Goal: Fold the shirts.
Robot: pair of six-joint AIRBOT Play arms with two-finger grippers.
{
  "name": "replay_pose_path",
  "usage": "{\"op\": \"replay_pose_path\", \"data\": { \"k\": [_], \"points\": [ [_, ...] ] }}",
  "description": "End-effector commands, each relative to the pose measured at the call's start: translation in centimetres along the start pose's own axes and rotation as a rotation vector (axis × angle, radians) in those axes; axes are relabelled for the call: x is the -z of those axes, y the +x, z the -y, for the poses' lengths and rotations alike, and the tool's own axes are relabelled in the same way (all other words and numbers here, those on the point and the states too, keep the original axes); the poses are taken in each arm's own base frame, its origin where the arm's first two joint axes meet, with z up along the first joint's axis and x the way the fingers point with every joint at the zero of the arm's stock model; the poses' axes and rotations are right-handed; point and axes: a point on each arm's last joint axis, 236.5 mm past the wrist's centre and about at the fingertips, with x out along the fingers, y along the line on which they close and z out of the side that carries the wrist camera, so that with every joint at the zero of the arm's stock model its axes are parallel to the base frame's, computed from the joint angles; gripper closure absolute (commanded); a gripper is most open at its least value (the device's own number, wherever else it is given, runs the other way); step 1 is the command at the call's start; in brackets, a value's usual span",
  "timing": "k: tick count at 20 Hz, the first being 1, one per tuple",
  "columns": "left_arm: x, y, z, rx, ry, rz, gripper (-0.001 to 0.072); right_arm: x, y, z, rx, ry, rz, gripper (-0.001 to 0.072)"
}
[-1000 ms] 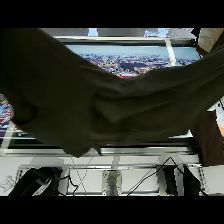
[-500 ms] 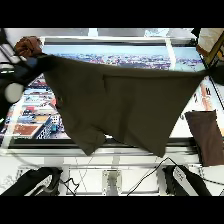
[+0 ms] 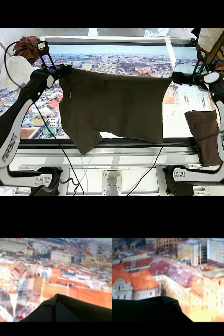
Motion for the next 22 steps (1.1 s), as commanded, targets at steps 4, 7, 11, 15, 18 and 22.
{"op": "replay_pose_path", "data": {
  "k": [4,7,11,15,18,22],
  "points": [
    [2.7,2.0,-4.5,-0.109,0.086,-0.164,0.0700,-1.7,3.0,0.4,-0.011,-0.039,-0.013,0.0691],
    [6.1,0.9,-5.6,-0.150,0.151,-0.323,0.0700,2.3,2.5,-1.1,-0.067,-0.065,-0.182,0.0691],
    [9.0,-1.2,-4.3,-0.143,0.250,-0.463,0.0699,7.2,1.1,-3.9,-0.148,-0.102,-0.386,0.0691],
    [12.8,-2.9,-3.4,-0.141,0.312,-0.607,0.0699,9.5,0.2,-4.4,-0.141,-0.093,-0.495,0.0690],
    [17.4,-4.1,-5.0,-0.170,0.321,-0.739,0.0699,10.6,-0.2,-3.1,-0.092,-0.103,-0.546,0.0690],
    [23.7,-5.9,-7.0,-0.199,0.328,-0.894,0.0699,11.9,-0.3,-1.8,-0.047,-0.098,-0.603,0.0690]
  ]
}}
